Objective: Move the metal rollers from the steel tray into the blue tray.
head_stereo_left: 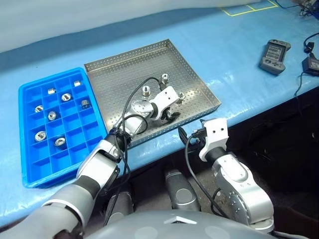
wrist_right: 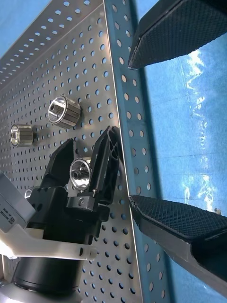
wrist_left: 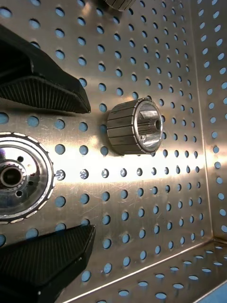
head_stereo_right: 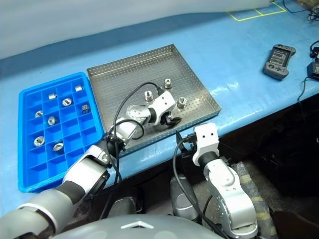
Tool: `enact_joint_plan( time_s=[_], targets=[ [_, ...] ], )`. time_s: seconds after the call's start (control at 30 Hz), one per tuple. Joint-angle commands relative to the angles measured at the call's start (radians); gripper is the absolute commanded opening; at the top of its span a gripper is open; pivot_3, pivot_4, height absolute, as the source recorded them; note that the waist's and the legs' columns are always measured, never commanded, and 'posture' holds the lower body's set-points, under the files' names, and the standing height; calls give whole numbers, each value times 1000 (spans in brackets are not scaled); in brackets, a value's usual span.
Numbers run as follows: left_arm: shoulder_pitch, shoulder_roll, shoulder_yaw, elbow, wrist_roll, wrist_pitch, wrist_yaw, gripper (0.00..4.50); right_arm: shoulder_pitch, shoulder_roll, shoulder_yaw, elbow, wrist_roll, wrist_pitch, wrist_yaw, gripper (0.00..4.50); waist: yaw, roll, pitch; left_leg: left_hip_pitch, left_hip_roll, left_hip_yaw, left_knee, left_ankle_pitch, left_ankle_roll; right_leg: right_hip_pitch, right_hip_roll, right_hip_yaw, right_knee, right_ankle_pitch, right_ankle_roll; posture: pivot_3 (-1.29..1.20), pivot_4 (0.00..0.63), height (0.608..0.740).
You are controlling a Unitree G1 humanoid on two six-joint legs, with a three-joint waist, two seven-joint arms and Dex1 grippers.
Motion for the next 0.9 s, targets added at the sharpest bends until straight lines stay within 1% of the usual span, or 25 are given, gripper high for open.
enact_joint_plan(
  time_s=[0.03,0.1,0.13,0.23,0.3,0.37,0.43,0.47,0.53,0.63,0.77,0.9],
  targets=[
    [10,39,33,-99,14,42,7,2296,-23,2,-1,-18,0,-12,4,4500,-4,0,0,0,0,0,0,0,0,0,0,0,0,0,1,-360,150,740],
    [24,57,48,-163,2,80,-2,1701,-36,0,1,-9,3,-9,11,4500,-5,0,0,1,0,0,0,0,1,0,0,1,1,1,1,-324,150,740],
    [33,68,61,-204,-8,101,-2,1722,-45,0,2,-4,6,-8,15,4500,-4,0,0,1,0,0,0,0,1,0,0,1,1,0,1,-300,150,740],
    [77,85,173,-393,-72,186,42,1722,-94,-4,18,29,14,-3,39,4500,9,1,1,1,0,0,-1,0,1,-1,0,1,1,0,1,-244,150,740],
    [109,87,246,-513,-107,230,85,1722,-125,-4,31,49,20,1,56,4500,34,1,1,-1,0,0,0,0,1,-2,0,1,1,1,1,-205,150,740],
    [158,83,349,-667,-145,264,155,1722,-169,-5,53,78,27,2,82,4500,56,1,1,-1,0,-1,-1,0,1,-2,0,1,1,0,1,-158,150,740],
    [214,84,429,-801,-158,292,225,1722,-213,-7,77,109,32,1,110,4500,80,2,1,0,0,0,-1,0,1,-2,0,1,2,0,0,-106,150,740],
    [248,85,462,-862,-155,304,262,1722,-237,-4,89,126,35,-2,124,4500,98,2,0,1,1,0,-2,0,1,-3,1,1,1,0,0,-90,150,740],
    [287,87,490,-932,-155,327,306,1722,-266,0,101,147,42,-6,140,4500,145,2,0,1,1,-1,-2,0,1,-2,1,1,2,0,-1,-56,150,740],
    [437,106,541,-1112,-130,359,371,1722,-357,10,152,203,55,-19,198,4500,206,2,1,2,1,-1,-1,0,0,-1,2,1,2,0,-2,42,150,740],
    [598,111,567,-1271,-87,401,455,1722,-432,15,186,257,68,-42,258,4500,282,1,1,1,0,-1,-1,0,0,-1,1,1,1,0,-2,103,150,740],
    [742,71,596,-1394,-56,448,538,1722,-481,27,207,303,78,-64,300,4500,322,0,1,1,-1,-2,-1,0,0,1,1,1,0,-1,-4,165,150,740]
  ],
)
